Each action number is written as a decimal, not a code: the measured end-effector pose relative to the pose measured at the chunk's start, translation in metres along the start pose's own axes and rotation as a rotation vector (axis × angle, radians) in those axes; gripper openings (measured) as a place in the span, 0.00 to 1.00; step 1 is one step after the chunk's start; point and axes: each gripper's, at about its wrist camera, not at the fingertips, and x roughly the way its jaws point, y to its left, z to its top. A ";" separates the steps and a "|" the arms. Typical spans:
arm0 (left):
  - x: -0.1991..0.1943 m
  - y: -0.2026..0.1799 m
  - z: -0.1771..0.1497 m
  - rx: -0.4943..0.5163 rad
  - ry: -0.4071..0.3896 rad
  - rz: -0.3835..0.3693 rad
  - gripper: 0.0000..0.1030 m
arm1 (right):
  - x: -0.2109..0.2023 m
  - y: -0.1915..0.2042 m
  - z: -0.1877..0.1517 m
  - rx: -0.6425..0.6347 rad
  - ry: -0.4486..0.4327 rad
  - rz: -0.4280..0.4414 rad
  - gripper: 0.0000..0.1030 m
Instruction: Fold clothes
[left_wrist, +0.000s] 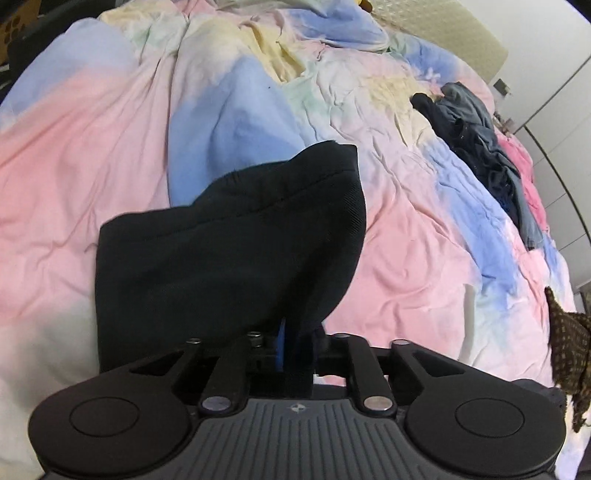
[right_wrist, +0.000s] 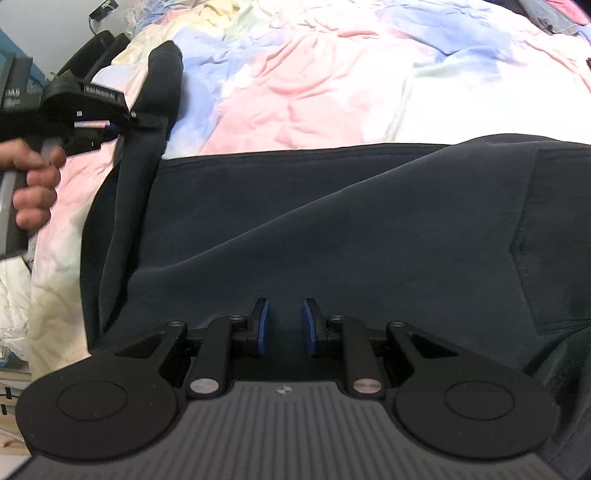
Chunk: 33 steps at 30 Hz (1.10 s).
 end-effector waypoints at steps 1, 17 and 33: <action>0.001 0.009 0.001 -0.008 -0.002 -0.014 0.28 | 0.001 -0.003 0.000 0.009 0.001 -0.005 0.22; 0.004 0.136 0.016 -0.335 -0.054 0.003 0.65 | 0.012 -0.012 -0.012 0.039 0.057 -0.035 0.25; -0.065 0.159 -0.016 -0.528 -0.288 -0.010 0.01 | 0.019 -0.007 -0.009 0.124 0.152 0.001 0.27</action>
